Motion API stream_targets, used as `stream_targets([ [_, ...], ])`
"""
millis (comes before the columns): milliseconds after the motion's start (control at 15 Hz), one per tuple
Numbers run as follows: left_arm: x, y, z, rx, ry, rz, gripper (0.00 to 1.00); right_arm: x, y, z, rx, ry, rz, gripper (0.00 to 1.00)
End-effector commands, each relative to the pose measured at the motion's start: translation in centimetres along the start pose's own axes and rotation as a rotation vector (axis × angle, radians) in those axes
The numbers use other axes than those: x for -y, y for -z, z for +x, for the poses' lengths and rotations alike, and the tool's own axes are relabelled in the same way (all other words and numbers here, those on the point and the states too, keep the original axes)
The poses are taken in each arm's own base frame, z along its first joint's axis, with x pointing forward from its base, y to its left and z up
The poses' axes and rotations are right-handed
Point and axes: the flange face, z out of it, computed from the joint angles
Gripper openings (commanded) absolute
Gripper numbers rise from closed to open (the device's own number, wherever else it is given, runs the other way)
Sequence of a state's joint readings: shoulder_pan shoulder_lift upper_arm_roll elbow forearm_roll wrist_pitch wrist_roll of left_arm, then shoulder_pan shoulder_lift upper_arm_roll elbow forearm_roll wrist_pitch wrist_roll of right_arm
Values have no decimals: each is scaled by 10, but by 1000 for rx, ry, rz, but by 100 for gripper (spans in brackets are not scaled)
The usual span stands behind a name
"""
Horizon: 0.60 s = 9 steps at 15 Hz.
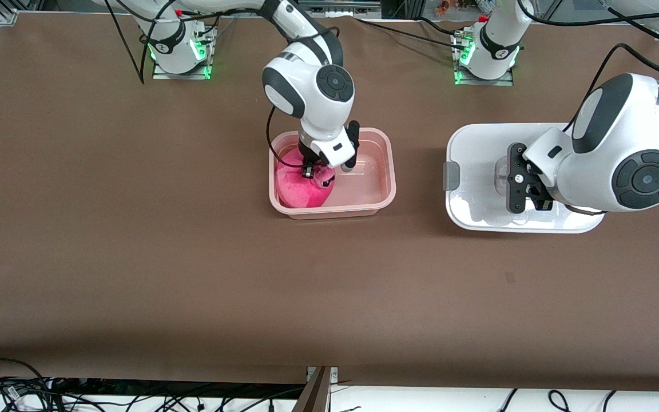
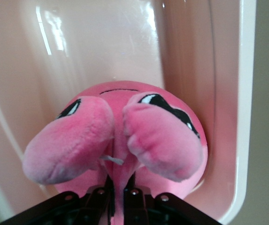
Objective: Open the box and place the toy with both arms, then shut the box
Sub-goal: 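Lower the pink toy into the pink box and open the right gripper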
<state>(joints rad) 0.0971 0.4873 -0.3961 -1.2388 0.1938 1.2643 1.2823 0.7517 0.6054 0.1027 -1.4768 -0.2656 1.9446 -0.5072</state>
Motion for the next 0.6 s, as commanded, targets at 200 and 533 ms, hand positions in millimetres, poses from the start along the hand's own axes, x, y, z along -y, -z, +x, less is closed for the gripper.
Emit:
stream_targets([
  [200, -2, 6, 7, 9, -31, 10, 0, 1, -23, 30, -69, -108, -76, 100],
  [533, -7, 11, 23, 16, -52, 24, 0, 13, -7, 64, -287, -349, -114, 100],
])
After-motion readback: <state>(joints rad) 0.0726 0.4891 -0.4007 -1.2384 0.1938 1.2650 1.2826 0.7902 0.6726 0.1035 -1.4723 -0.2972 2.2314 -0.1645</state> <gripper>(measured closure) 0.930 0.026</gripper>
